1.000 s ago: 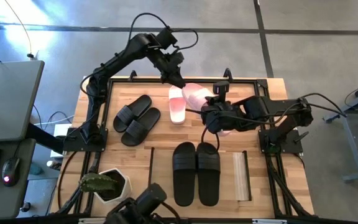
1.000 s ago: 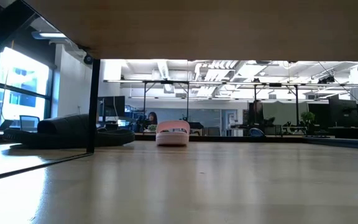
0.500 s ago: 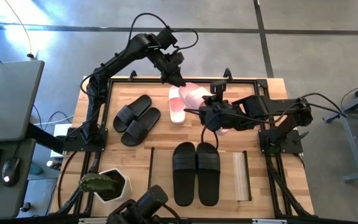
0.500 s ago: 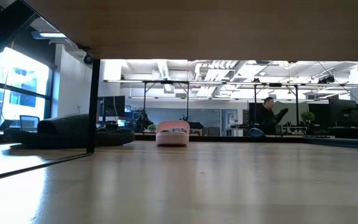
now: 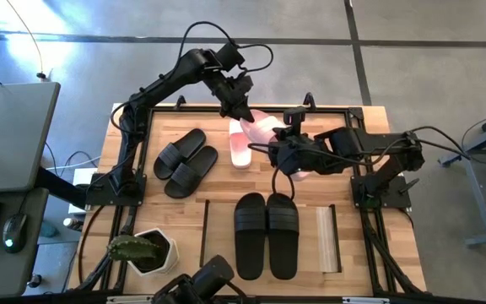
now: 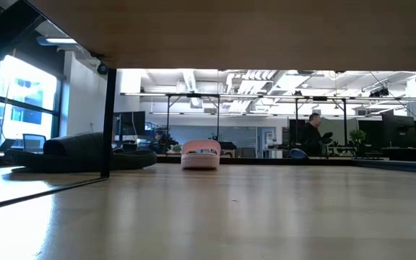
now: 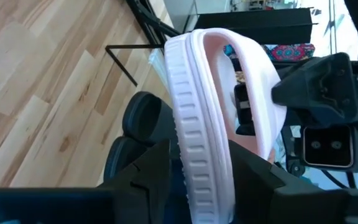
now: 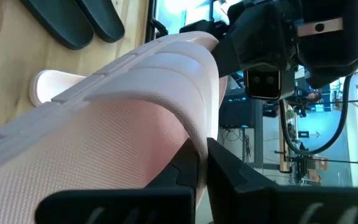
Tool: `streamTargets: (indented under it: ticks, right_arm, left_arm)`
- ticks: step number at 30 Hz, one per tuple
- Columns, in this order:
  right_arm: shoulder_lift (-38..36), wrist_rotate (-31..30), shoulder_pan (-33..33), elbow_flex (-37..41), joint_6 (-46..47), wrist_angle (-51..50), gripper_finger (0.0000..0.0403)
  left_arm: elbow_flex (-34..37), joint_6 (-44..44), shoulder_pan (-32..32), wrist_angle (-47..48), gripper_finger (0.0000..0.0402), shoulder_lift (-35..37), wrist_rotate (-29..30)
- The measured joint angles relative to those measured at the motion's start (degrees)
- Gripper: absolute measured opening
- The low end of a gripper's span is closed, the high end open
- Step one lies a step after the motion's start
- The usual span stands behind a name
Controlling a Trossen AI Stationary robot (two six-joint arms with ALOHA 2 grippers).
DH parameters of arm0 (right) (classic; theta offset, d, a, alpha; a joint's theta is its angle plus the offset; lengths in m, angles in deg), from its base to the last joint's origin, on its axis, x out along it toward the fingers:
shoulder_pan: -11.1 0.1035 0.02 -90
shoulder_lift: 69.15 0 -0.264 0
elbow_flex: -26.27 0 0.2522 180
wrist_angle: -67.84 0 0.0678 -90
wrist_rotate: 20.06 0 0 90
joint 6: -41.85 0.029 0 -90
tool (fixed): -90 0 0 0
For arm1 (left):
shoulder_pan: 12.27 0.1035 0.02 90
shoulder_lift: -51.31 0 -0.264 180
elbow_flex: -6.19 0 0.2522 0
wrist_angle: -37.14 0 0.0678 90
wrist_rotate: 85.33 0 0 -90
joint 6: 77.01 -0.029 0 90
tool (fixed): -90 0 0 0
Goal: Pick and place slides into the shelf
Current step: Put the pink slipper under the shelf
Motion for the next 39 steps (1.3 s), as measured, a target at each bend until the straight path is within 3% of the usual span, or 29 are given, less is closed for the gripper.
streamTargets:
  ticks: [3, 9, 13, 17, 22, 32, 39]
  right_arm:
    - [0.0, 0.3, 0.0, 0.0, 0.1, 0.0, 0.0000]
    - [0.0, 1.8, -0.1, 0.0, 1.1, 0.0, 0.0000]
    - [0.0, 5.3, -0.7, 0.0, 3.2, -0.6, 0.0000]
    - [0.0, 13.1, -1.7, 0.0, 5.8, -2.1, 0.0005]
    - [0.0, 20.5, -2.5, 0.0, 7.2, -2.8, 0.0040]
    - [-1.0, 23.9, -1.8, 0.0, 12.1, -8.8, 0.0145]
    - [-7.8, 20.1, 0.9, 0.0, 22.9, -17.7, 0.0164]
  left_arm:
    - [0.0, 0.0, -0.4, 0.0, 0.0105, 0.0, 0.0]
    - [0.0, 0.2, -0.3, 0.1, 0.0023, 0.0, 1.2]
    - [0.0, 0.4, -0.3, 0.1, 0.0035, 0.0, 3.0]
    - [0.0, 0.0, -0.4, 0.2, 0.0032, 0.0, 4.1]
    - [0.0, -0.5, -0.4, 0.2, 0.0022, 0.0, 4.1]
    - [0.0, -1.9, -0.1, -1.8, 0.0023, 0.0, 6.8]
    - [0.0, 0.7, -0.2, -6.4, 0.0023, -0.3, 6.7]
